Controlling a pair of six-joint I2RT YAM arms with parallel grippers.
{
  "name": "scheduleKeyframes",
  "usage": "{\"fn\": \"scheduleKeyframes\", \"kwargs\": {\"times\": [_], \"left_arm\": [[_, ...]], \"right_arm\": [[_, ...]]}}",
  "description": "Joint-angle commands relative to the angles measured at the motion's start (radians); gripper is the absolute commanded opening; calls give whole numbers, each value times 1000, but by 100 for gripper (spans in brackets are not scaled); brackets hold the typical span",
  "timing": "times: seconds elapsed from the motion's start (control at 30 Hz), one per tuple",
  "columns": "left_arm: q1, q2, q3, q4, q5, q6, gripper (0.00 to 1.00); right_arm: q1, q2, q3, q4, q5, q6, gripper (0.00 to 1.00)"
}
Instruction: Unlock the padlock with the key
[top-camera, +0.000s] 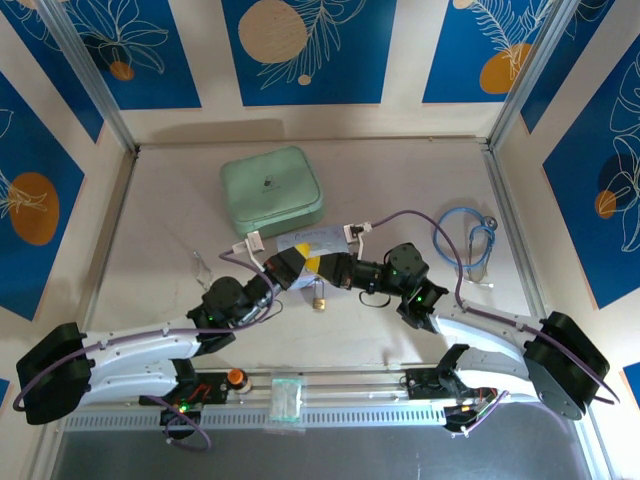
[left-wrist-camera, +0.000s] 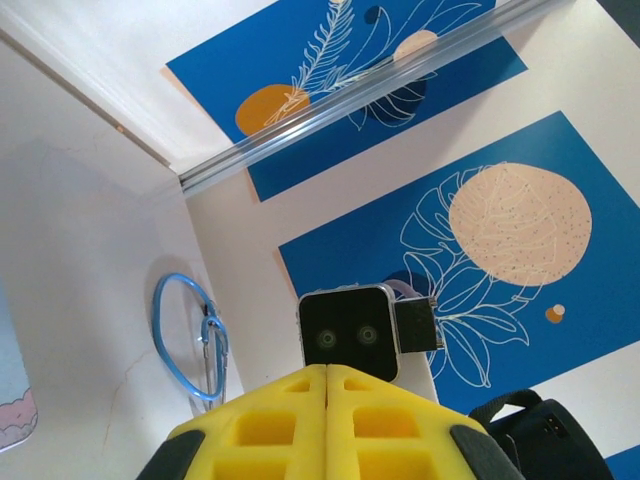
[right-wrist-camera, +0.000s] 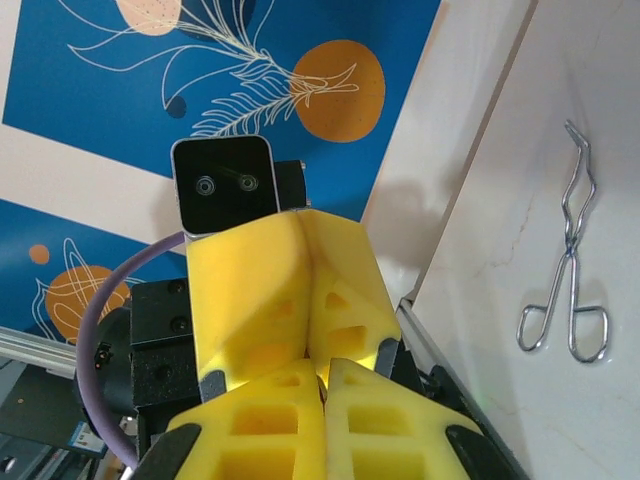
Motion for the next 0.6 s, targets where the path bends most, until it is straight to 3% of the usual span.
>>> {"fn": "scheduleKeyframes", "kwargs": {"times": [0.0,0.2,0.27,0.33,0.43,0.57], "left_arm": [[2,-2,15,33,-9,-12,0],[2,-7,9,9,-30,-18,2],[2,-18,9,-38,-54,-24,41],[4,-45,15,-124,-79,-18,69],[5,-108,65,-378,-121,7,81],[7,-134,150,-703,-135,30,79]], "right_arm": [[-4,1,-20,11,-1,-1,0],[-4,-3,-34,5,-4,12,0],[-9,-15,-40,-22,0,4,0],[-18,-37,-51,-58,5,-4,0],[-35,-77,-60,-154,9,-29,0],[-63,-115,-90,-231,7,-43,0]]}}
